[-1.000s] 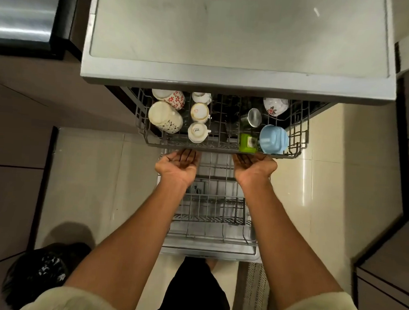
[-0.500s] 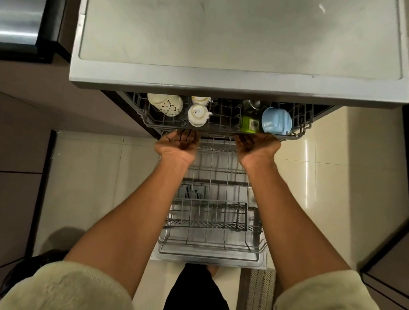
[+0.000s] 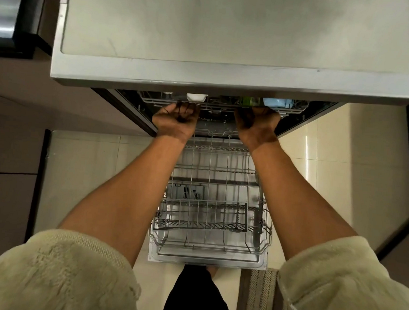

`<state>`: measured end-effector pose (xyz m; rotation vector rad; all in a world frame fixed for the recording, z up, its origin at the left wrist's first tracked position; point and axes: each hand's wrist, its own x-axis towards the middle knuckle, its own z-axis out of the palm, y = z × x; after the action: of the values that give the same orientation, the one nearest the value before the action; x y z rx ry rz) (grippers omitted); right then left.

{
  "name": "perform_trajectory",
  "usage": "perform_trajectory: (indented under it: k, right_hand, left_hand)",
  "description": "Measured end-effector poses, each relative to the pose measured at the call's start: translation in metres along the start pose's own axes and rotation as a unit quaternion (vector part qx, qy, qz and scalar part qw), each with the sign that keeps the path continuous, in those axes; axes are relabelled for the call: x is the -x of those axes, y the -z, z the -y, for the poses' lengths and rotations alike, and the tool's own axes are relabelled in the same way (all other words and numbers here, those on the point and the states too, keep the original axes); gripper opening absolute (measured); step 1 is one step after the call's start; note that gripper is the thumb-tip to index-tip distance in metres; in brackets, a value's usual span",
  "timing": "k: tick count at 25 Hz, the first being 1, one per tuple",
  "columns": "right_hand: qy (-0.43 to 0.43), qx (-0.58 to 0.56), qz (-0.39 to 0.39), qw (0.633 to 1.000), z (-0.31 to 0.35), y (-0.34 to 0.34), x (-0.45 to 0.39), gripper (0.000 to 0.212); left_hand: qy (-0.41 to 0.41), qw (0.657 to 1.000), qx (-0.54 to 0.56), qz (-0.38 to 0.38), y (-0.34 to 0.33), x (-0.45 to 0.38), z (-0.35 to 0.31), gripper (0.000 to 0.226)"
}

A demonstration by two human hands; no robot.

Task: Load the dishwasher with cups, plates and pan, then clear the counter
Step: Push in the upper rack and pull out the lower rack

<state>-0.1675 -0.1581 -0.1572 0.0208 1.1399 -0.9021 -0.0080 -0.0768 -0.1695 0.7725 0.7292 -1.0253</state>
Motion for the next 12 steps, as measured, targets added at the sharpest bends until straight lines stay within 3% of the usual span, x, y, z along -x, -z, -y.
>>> perform_trajectory:
  k: [2,5,7,12]
  right_hand:
    - [0.001,-0.020,0.018,1.000,-0.0006,0.0062,-0.0001,0.025]
    - [-0.010,-0.056,0.010,0.998,-0.0031,0.0121,-0.0034,0.056]
    - [-0.009,-0.073,0.005,0.997,-0.0041,0.0113,-0.0030,0.066]
    - [-0.007,-0.065,-0.007,0.998,-0.0067,0.0072,0.0013,0.042]
  left_hand:
    - [0.004,1.000,0.011,0.014,0.0030,0.0053,0.0029,0.018]
    - [0.006,0.999,0.040,0.018,0.0033,0.0093,0.0059,0.016]
    - [0.010,0.999,0.051,0.016,0.0020,0.0101,0.0069,0.017]
    - [0.007,0.999,0.029,0.019,0.0040,0.0063,0.0057,0.020]
